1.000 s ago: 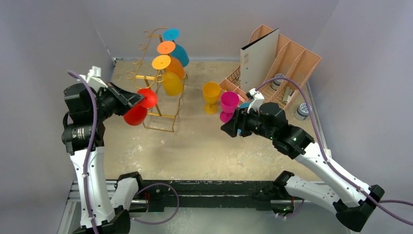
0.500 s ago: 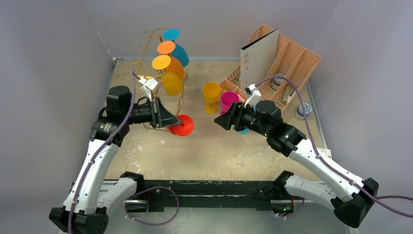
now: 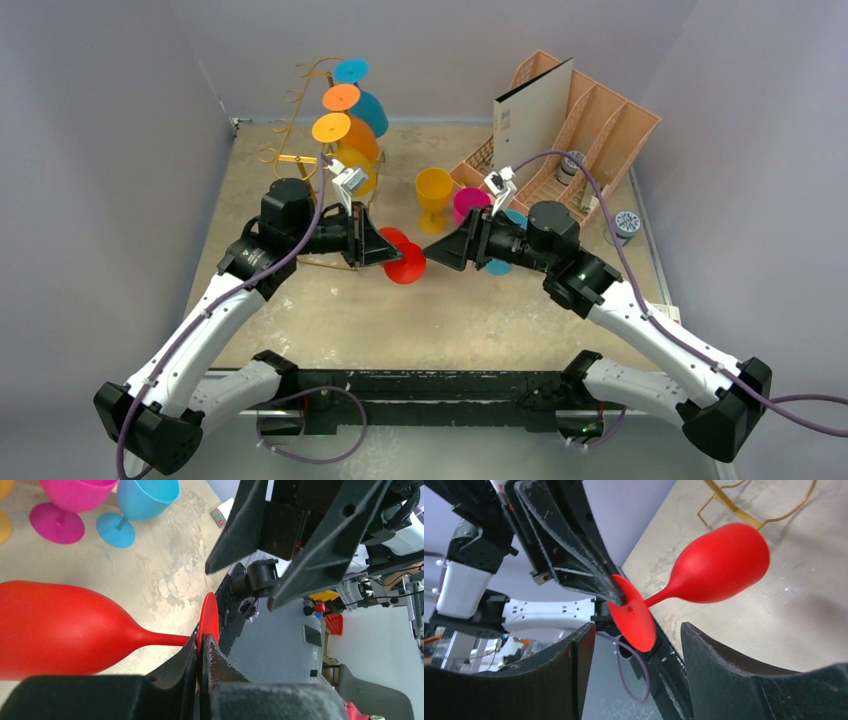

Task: Take the wine glass off the wine glass rack
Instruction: Place the wine glass at the center of the board.

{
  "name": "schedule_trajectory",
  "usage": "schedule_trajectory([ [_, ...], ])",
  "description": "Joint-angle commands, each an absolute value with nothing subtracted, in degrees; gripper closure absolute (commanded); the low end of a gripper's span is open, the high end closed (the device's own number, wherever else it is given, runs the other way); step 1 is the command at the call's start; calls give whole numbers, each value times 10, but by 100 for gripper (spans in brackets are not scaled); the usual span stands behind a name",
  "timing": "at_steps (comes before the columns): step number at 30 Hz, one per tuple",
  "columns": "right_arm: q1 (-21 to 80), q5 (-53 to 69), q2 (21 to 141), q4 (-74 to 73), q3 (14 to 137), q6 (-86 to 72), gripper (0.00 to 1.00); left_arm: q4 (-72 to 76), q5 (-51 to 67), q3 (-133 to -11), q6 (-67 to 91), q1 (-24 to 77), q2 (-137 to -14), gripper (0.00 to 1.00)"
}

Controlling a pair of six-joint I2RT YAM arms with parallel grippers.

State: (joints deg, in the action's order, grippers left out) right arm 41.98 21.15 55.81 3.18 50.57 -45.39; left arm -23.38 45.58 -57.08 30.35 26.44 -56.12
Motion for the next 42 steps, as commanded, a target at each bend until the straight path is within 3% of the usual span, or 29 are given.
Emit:
schedule_trajectory([
  [1,419,285,573,38,549,-445,35,-149,440,-567,303,271,-562,100],
  [14,419,341,615,95,538,-482,50,-104,550,-573,321,273,-577,100],
  [21,418,357,618,169,518,-508,69,-110,548,-572,318,274,-581,100],
  [30,418,352,601,163,508,-498,80,-114,529,-577,316,275,-581,100],
  [38,419,350,599,165,505,-497,99,-115,526,-579,316,275,-577,100],
  [42,419,344,596,168,503,-495,100,-114,522,-580,319,275,-574,100],
])
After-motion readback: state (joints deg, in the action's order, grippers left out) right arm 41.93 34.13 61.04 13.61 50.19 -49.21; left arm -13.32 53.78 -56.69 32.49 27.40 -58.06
